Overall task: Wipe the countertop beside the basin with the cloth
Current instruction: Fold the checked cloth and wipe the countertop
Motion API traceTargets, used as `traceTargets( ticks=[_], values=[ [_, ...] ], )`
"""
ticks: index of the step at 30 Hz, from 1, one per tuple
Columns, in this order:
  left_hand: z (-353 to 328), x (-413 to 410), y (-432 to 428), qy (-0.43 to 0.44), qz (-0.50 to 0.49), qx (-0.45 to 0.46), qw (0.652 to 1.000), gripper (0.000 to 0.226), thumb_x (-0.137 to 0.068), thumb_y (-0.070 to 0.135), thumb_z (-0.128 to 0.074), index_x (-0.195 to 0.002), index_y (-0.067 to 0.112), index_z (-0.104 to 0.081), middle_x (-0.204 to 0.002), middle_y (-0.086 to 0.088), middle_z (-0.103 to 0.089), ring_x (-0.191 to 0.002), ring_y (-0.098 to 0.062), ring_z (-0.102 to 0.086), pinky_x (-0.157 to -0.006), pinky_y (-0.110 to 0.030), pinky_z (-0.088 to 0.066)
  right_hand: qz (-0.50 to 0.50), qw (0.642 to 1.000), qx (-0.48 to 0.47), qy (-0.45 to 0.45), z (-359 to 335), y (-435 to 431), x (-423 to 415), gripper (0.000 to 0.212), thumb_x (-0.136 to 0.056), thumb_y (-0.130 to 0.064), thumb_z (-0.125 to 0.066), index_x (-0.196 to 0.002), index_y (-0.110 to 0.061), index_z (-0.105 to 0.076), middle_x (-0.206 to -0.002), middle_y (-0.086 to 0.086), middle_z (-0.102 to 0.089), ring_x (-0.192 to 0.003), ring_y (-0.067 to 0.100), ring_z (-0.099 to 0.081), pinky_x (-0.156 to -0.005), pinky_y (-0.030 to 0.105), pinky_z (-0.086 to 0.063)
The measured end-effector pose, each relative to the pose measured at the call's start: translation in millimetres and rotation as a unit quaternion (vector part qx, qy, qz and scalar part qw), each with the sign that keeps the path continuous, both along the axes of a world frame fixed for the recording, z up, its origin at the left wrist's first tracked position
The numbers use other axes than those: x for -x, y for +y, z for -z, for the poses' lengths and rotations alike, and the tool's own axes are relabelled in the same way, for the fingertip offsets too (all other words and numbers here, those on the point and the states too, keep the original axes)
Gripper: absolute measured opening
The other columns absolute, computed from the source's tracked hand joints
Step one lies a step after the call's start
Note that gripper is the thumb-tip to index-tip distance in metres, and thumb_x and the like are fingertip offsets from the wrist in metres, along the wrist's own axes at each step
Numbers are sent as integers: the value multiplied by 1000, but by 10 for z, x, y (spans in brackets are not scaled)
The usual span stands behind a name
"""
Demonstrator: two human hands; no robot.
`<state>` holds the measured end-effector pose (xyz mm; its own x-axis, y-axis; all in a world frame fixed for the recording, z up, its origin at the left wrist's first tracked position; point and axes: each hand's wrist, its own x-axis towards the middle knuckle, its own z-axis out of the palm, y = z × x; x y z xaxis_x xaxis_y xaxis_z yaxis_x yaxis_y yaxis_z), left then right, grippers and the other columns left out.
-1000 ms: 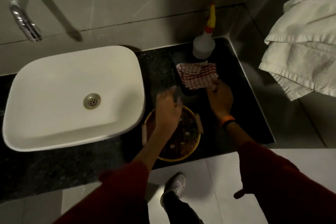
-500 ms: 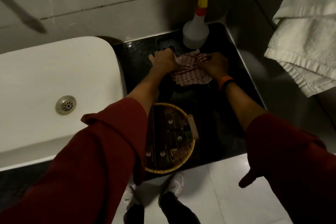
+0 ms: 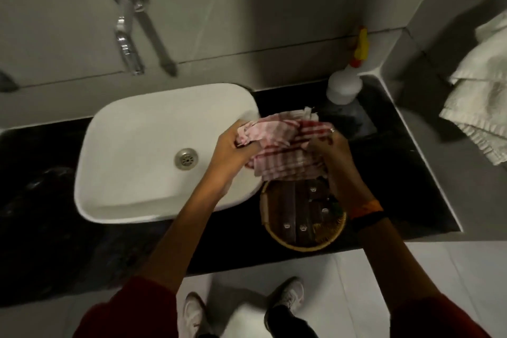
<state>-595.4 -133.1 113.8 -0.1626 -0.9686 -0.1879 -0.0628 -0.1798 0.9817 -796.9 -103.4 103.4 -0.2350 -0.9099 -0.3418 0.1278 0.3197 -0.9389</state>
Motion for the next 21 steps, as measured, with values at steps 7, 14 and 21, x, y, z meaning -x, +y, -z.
traceTargets(
  ticks=[7,14,21],
  values=[
    [82,-2202,957,18,-86,-13,996,42,-86,2,-72,-125,8,-59,-114,-2,-73,-105,-16,-71,-83,-23,-59,-125,989,55,-53,46,737,-2082,57,-71,-6,-65,-126,-16,-51,-113,12,-70,-97,16,-69,-80,32,-59],
    [641,-4201,1670,-47,-141,-55,987,86,-55,48,-85,-128,17,-51,-124,-5,-63,-112,-18,-65,-88,-26,-59,-221,975,20,-25,449,1288,-4134,58,-73,-13,-66,-127,-19,-47,-125,0,-65,-117,20,-65,-96,34,-57],
    [1303,-4976,1413,-102,-106,-88,985,70,-92,6,-71,-150,26,-38,-142,-1,-54,-131,-19,-55,-99,-25,-55,-153,979,-66,121,905,1053,-5036,52,-91,12,-58,-140,-6,-48,-135,15,-60,-129,35,-57,-114,50,-45]
  ],
)
